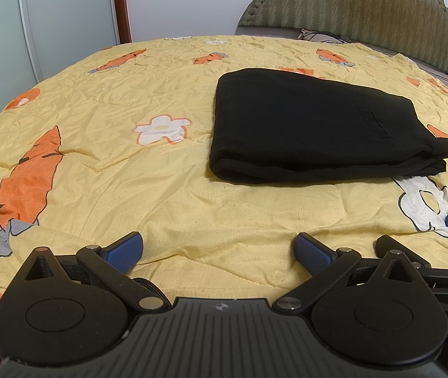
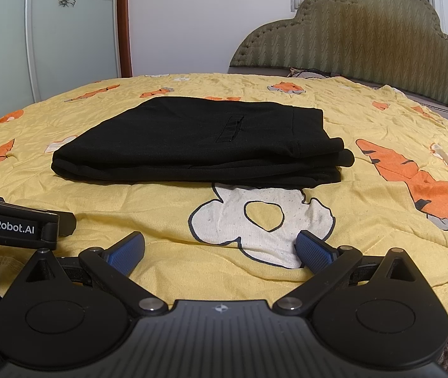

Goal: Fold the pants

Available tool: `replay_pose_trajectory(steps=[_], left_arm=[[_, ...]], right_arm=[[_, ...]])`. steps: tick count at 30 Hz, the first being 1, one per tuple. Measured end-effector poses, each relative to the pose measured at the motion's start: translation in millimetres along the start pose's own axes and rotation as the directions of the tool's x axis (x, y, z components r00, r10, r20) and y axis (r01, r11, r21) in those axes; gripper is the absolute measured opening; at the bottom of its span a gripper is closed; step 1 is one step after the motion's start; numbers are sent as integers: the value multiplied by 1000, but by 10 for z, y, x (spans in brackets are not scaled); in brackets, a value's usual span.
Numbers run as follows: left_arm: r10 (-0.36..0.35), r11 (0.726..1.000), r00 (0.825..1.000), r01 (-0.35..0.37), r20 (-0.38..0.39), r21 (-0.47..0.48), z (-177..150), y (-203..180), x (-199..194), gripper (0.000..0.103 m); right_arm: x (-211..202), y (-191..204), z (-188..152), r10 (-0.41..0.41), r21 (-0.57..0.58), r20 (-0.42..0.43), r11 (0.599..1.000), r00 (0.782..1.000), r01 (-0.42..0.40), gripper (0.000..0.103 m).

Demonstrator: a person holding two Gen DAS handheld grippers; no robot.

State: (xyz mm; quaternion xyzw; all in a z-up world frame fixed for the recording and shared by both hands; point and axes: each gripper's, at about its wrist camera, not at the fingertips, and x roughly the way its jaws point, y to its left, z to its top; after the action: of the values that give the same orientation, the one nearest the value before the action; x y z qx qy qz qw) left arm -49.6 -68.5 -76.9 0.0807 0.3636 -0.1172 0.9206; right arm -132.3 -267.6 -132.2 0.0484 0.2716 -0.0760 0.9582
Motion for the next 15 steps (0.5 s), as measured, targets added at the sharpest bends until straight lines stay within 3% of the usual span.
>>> replay_pose_trajectory(steps=[15], left_arm=[[-1, 1000, 1000, 1, 8, -1, -3, 32, -37, 103]], right_arm=[[-164, -158, 187, -32, 6, 19, 999, 999, 31, 103]])
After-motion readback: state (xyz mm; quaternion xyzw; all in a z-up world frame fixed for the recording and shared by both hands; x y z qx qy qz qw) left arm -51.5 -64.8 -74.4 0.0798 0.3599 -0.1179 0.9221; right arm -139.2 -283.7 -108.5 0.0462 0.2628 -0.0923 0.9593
